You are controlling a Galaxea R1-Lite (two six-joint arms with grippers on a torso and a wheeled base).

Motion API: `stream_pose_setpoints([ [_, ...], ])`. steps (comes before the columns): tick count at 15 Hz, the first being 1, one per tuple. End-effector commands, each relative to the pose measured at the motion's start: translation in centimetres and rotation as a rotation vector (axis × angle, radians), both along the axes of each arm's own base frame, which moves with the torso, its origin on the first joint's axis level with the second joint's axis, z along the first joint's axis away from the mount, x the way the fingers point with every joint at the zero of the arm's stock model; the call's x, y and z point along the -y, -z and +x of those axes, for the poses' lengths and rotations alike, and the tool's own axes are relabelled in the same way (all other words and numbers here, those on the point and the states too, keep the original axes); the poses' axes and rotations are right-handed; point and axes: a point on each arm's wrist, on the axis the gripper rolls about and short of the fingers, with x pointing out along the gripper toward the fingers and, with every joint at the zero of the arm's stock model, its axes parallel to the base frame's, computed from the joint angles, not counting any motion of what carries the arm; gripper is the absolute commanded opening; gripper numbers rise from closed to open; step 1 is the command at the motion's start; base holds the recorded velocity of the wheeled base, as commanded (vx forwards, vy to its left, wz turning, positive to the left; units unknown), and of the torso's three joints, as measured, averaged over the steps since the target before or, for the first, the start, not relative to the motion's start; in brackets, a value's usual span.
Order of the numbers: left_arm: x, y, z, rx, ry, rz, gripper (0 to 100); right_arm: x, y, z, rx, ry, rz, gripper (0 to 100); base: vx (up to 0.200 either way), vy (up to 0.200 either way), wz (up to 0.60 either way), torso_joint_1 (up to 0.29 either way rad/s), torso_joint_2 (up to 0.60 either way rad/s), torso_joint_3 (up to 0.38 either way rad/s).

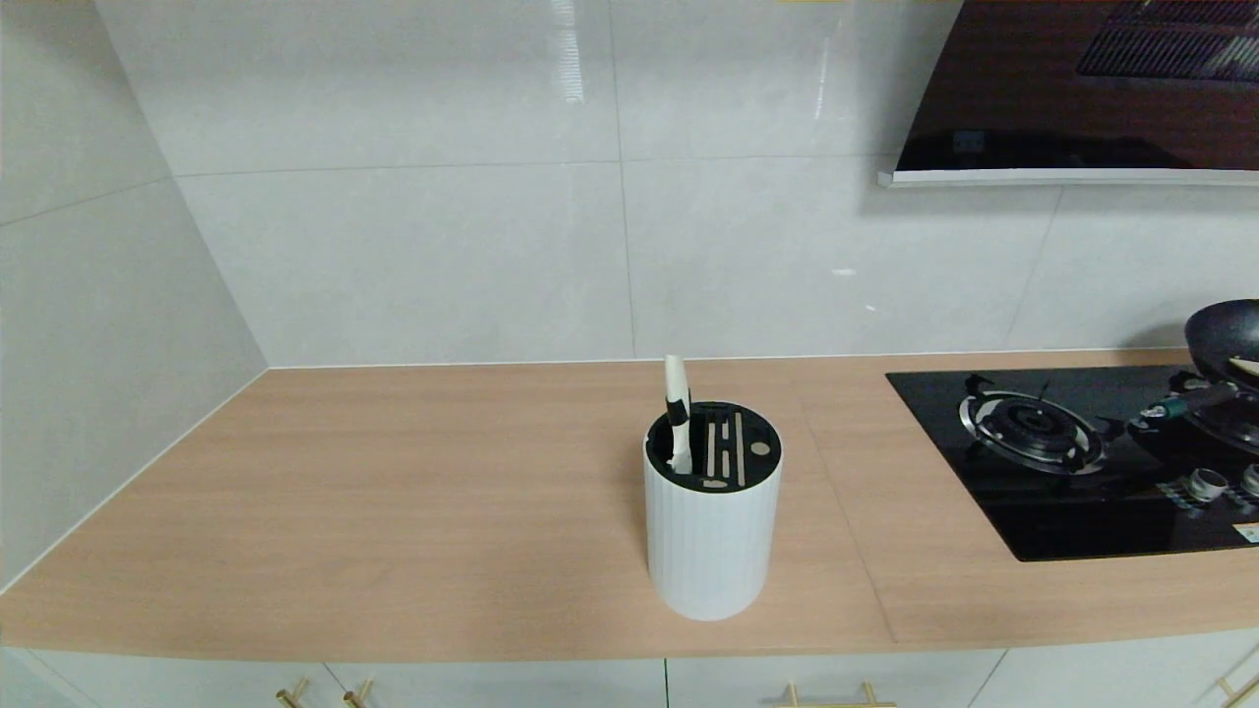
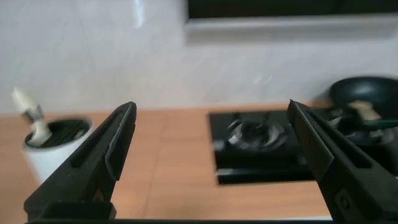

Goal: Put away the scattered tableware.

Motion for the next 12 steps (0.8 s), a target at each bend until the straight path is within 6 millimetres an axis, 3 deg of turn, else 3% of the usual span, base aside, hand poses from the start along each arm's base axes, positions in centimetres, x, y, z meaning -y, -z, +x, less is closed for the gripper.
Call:
stream_pose_setpoints([
  [1, -0.1, 1.1, -1.8, 0.088, -0.071, -0.066, 100, -0.3, 1.5, -2.2, 0.09, 0.083, 0.002, 100, 0.0, 0.0, 0.0, 0.0, 0.0, 0.0],
  [3, 0.1, 1.9, -1.2, 0.075, -0.155, -0.137, 100, -0.6, 4.1, -2.5, 0.093, 0.077, -0.015, 100, 0.0, 0.0, 0.0, 0.0, 0.0, 0.0],
  [6, 0.5, 4.2, -1.6, 0.105, -0.2, -0.133, 100, -0.4, 5.5, -1.7, 0.042, 0.128, 0.002, 100, 0.0, 0.0, 0.0, 0.0, 0.0, 0.0],
  [8, 0.4, 7.7, 0.1, 0.029, -0.295, -0.012, 100, -0.4, 8.2, -0.3, -0.044, 0.158, 0.026, 100, 0.0, 0.0, 0.0, 0.0, 0.0, 0.0],
  [9, 0.4, 8.7, 0.5, 0.019, -0.334, 0.109, 100, -0.3, 9.5, 0.3, -0.069, 0.159, 0.02, 100, 0.0, 0.0, 0.0, 0.0, 0.0, 0.0],
  [12, 0.4, 10.3, 0.7, -0.134, -0.324, 0.185, 100, -0.3, 11.5, 0.9, -0.145, 0.163, -0.016, 100, 0.0, 0.0, 0.0, 0.0, 0.0, 0.0],
])
